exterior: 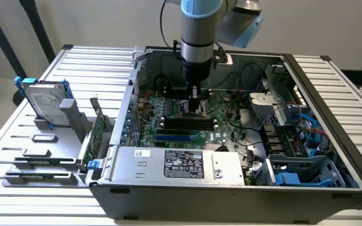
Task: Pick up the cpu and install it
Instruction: 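Place the cpu into insertion slot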
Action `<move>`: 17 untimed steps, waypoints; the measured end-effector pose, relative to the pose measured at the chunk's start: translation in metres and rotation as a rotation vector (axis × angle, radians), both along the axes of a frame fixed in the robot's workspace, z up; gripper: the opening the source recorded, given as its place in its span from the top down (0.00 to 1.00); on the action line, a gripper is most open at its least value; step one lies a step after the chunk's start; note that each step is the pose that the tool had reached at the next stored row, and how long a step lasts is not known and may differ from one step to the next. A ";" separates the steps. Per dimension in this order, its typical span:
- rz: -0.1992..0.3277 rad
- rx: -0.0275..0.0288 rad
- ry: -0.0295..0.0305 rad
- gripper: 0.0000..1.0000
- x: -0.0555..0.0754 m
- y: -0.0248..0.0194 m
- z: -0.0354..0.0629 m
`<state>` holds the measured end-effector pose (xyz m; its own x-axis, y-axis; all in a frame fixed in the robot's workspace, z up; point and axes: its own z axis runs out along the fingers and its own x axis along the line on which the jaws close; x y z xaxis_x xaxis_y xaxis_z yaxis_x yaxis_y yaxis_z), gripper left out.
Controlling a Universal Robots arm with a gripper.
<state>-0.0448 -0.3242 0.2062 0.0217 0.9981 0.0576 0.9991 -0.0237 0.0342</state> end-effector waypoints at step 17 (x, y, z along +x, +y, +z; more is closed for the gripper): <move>0.000 0.0063 0.0033 0.82 -0.025 0.0000 0.0159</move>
